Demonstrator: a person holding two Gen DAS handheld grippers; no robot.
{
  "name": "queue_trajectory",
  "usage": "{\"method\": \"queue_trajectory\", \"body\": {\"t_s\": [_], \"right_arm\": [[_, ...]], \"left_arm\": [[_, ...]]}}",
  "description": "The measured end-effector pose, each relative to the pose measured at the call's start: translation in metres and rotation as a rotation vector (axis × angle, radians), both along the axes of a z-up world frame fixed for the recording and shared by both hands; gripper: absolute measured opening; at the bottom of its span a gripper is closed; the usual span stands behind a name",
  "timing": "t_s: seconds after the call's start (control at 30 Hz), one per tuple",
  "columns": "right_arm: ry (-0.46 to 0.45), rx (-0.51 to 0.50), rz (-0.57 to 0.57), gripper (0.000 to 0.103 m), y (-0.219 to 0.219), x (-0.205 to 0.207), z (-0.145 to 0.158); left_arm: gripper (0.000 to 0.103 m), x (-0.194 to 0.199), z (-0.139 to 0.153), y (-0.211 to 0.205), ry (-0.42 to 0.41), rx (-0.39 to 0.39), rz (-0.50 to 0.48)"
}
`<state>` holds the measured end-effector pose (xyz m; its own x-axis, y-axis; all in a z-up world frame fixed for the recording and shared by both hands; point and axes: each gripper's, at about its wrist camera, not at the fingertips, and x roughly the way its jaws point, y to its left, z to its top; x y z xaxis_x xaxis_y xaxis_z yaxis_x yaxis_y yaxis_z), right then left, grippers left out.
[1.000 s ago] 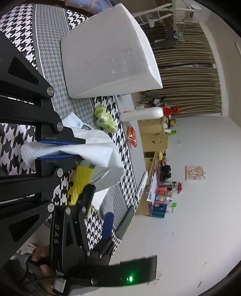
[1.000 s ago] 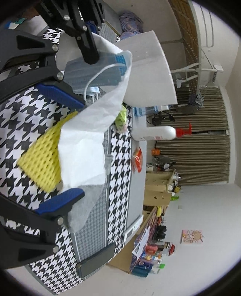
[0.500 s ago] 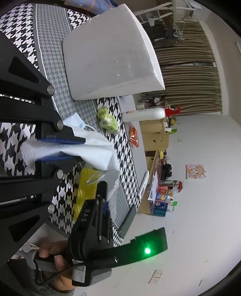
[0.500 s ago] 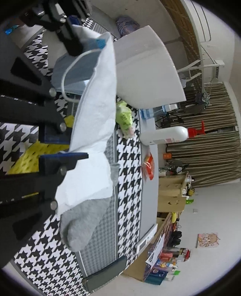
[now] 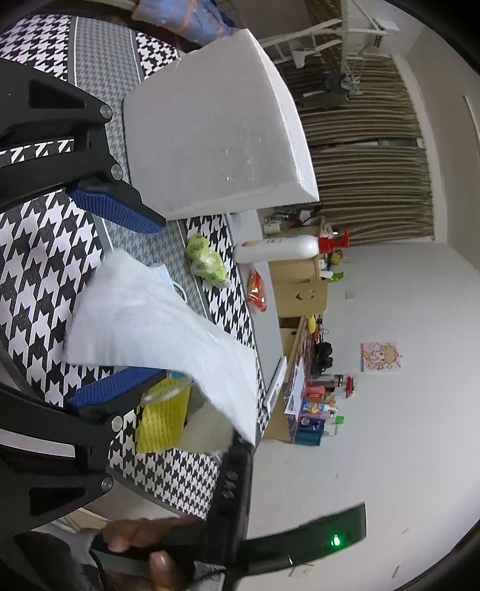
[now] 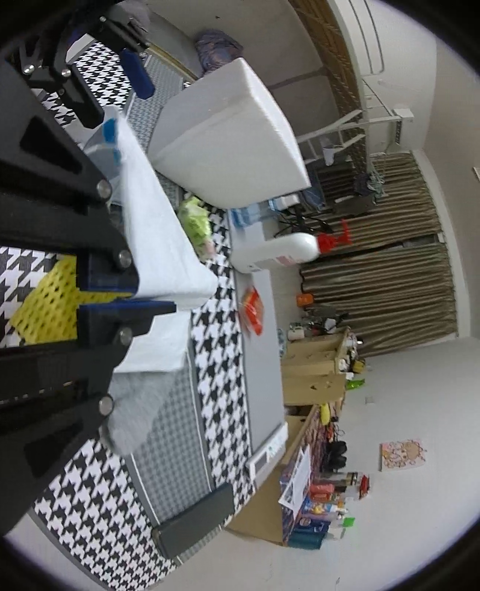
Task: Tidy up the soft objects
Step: 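Lower the white tissue onto the table and open the right tool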
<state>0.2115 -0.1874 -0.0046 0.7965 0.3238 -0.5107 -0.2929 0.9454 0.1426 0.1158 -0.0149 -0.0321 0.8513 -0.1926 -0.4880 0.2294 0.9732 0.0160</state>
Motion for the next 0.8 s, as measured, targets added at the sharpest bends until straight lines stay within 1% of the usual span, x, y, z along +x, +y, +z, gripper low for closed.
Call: {"method": "queue_trajectory", "body": {"t_s": [0.23, 0.63, 0.8], "right_arm": [[-0.062, 0.015, -0.082, 0.006, -0.029, -0.008, 0.023], [-0.148, 0.006, -0.243, 0.006, -0.076, -0.025, 0.048], [-0.148, -0.018, -0.234, 0.006, -0.075, -0.028, 0.046]], "left_arm": [[0.074, 0.000, -0.001, 0.006, 0.005, -0.013, 0.021], [0.074, 0.008, -0.002, 0.003, 0.017, -0.025, 0.021], [0.074, 0.008, -0.002, 0.001, 0.021, -0.030, 0.015]]}}
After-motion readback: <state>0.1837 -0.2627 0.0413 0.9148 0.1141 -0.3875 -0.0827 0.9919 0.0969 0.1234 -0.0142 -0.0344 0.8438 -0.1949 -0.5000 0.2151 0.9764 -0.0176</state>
